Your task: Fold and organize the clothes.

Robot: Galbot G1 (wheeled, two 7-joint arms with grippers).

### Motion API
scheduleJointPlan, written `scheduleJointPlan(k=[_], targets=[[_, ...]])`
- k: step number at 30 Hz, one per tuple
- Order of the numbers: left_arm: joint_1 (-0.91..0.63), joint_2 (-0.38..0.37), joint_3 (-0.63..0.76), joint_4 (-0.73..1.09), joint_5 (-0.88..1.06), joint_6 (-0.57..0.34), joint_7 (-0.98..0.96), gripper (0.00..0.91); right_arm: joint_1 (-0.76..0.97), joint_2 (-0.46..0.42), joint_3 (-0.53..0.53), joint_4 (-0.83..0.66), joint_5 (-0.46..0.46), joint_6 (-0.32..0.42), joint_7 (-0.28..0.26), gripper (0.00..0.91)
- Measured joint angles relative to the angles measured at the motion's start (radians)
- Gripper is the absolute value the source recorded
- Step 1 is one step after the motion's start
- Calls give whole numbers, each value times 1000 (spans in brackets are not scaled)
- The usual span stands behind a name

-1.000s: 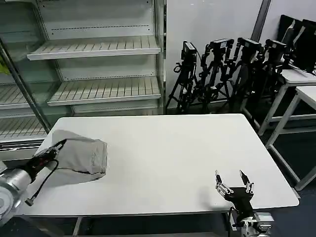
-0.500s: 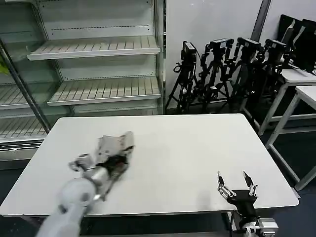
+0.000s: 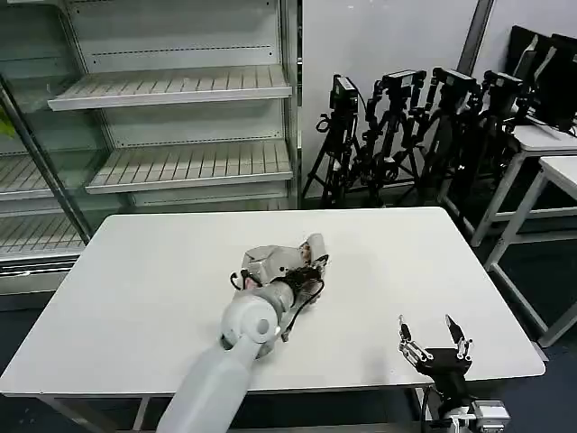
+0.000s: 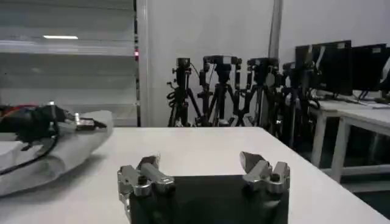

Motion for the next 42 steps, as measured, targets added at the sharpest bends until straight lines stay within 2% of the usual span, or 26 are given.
scheduleJointPlan(k=[7, 14, 20, 28, 34, 42], targets=[[-6, -21, 23, 3, 108, -72, 37, 907, 18, -12, 6, -8, -5, 2, 5, 907], [60, 17, 21, -93, 274, -180, 98, 907, 26, -21, 1, -5, -36, 22, 9, 907], [200, 70, -45, -218, 462, -283, 125, 907, 34, -17, -6, -7, -64, 45, 14, 907], [466, 85, -190, -381, 677, -412, 140, 907, 60, -9, -34, -20, -92, 74, 18, 907], [622, 77, -259, -482, 769, -454, 155, 907, 63, -6, -60, -24, -109, 90, 19, 907], [748, 59, -302, -566, 838, -483, 173, 907, 71, -2, -87, -26, -129, 100, 25, 907]])
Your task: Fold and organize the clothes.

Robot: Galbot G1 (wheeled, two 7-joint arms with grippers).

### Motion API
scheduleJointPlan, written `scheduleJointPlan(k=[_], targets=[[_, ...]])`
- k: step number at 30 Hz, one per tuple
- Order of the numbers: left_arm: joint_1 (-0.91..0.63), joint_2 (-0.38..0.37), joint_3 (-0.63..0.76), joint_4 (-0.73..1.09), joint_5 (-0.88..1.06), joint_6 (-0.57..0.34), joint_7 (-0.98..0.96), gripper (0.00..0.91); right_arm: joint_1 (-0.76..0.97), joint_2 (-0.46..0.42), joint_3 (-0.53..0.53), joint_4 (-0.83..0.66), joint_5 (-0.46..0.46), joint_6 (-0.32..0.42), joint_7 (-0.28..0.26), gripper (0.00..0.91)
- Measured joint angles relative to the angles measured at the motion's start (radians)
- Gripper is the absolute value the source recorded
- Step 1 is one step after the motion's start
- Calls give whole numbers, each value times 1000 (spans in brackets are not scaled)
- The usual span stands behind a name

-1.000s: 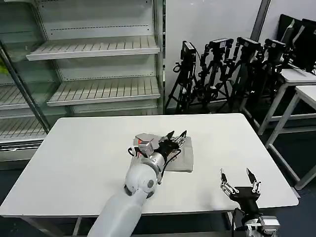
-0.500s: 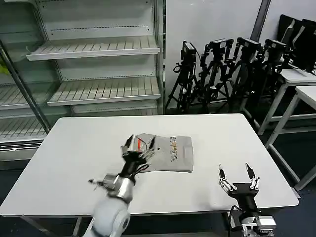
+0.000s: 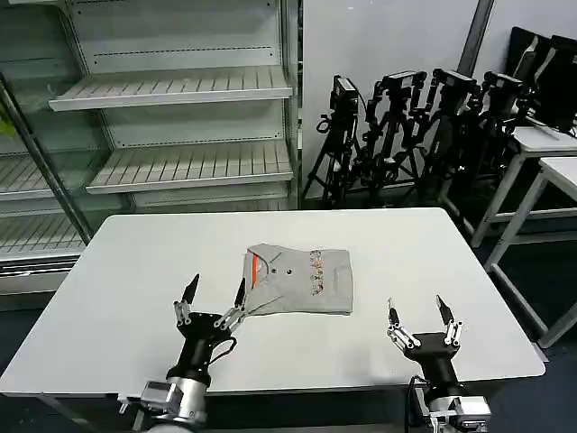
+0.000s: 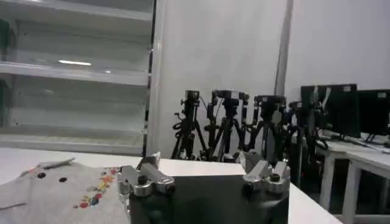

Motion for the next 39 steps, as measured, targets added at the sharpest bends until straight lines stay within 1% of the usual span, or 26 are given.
scheduleJointPlan(k=[7, 15, 26, 39], targets=[[63, -14, -13, -44, 33, -14, 16, 907, 6, -1, -11, -5, -6, 6, 2, 907], [101, -22, -21, -65, 56, -24, 25, 907, 5, -5, -16, -9, -14, 14, -4, 907], [130, -34, -24, -91, 66, -30, 32, 907, -13, -9, -18, 21, -38, 1, -9, 907], [157, -39, -32, -112, 69, -20, 40, 907, -14, -9, -20, 35, -61, -17, 4, 907]])
